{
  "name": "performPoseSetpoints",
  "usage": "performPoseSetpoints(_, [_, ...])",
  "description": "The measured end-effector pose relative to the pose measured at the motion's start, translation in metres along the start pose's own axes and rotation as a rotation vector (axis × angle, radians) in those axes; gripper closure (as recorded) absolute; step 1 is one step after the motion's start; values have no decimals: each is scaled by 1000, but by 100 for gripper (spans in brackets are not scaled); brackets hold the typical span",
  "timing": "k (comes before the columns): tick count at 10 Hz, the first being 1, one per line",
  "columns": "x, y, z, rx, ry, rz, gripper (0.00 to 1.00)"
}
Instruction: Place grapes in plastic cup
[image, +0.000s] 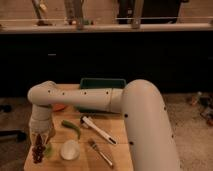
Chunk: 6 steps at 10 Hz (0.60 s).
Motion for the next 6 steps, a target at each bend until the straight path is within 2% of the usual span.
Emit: performPoseSetpoints(6, [6, 4, 2, -1, -11, 16, 100])
